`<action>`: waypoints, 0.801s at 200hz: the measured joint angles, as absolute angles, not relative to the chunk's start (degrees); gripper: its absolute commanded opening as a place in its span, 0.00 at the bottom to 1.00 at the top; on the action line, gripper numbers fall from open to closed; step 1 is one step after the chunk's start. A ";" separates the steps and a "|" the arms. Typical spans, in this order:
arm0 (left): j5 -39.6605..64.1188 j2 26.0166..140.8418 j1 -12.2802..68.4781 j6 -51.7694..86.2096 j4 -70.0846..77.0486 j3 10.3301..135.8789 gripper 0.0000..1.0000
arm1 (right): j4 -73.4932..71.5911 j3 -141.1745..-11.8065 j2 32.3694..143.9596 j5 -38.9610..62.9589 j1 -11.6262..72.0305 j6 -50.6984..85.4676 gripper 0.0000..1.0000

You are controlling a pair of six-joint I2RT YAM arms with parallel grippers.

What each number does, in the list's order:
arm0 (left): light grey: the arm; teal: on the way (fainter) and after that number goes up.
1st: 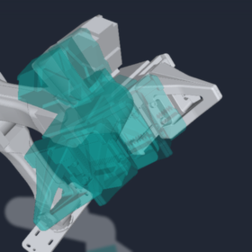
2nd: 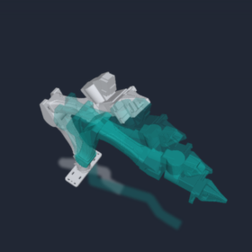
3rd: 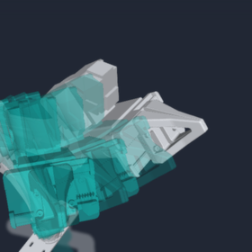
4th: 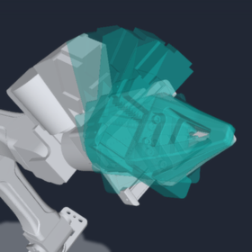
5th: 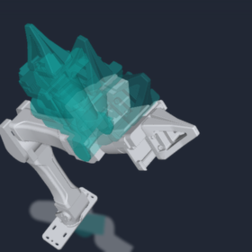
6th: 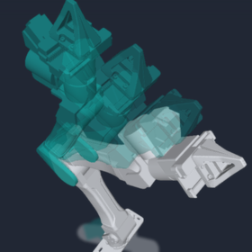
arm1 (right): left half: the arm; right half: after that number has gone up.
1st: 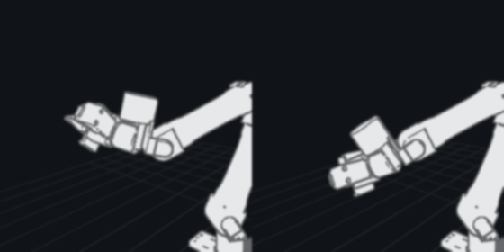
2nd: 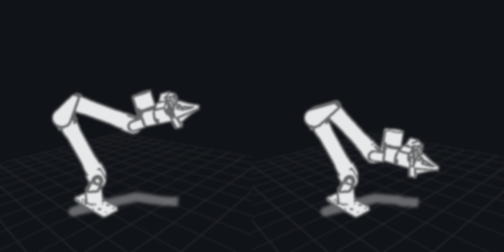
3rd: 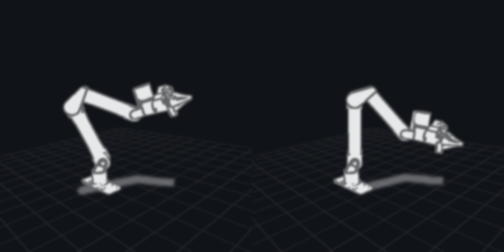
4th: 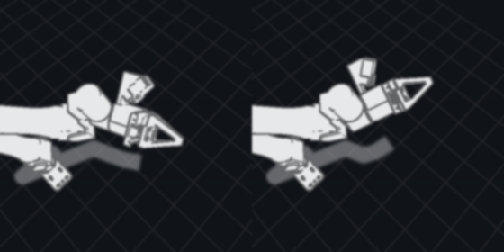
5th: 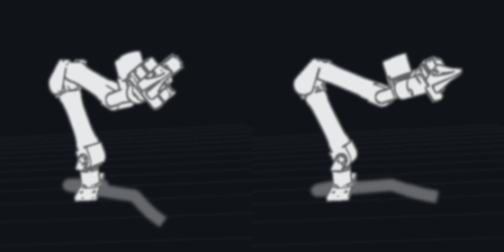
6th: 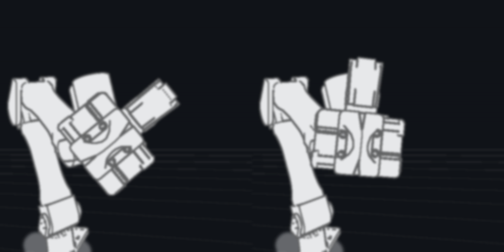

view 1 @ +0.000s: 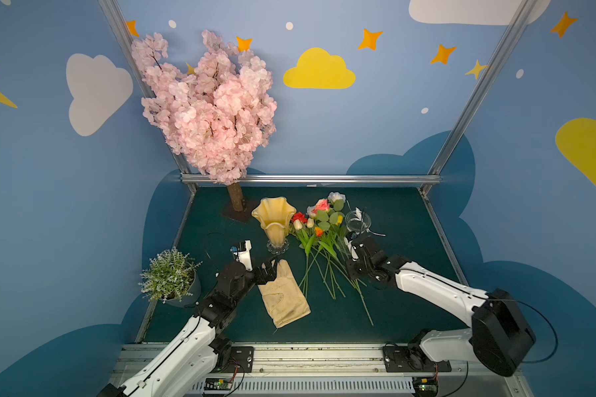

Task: Arrange the flowers in different vases according to their variety
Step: Pick up the flower at the center of the board, then insert the flower into the vase.

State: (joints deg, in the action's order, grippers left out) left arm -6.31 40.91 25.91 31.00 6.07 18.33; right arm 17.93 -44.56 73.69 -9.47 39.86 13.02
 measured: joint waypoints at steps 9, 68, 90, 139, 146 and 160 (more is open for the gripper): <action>-6.33 40.88 25.96 30.85 6.07 18.33 1.00 | 17.17 -43.64 70.06 -8.95 39.86 13.19 0.00; -6.26 39.94 26.30 30.13 6.09 18.33 1.00 | 9.58 -40.64 52.82 -7.90 39.27 14.00 0.00; -6.37 39.62 26.33 29.98 6.04 18.33 1.00 | 4.67 -40.88 50.11 -7.88 38.00 14.61 0.00; -6.52 39.24 26.33 29.78 6.04 18.33 1.00 | -0.47 -53.80 56.18 -9.04 36.91 13.15 0.00; -6.50 39.22 26.33 29.78 6.04 18.33 1.00 | -1.30 -55.68 57.08 -9.54 36.86 12.56 0.00; -6.48 39.13 26.33 29.76 6.04 18.33 1.00 | -2.98 -59.05 58.74 -10.85 36.53 11.22 0.00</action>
State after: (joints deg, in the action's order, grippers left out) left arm -6.48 39.13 26.33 29.76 6.04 18.33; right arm -2.98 -59.05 58.74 -10.85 36.53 11.22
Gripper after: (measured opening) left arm 0.999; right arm 0.059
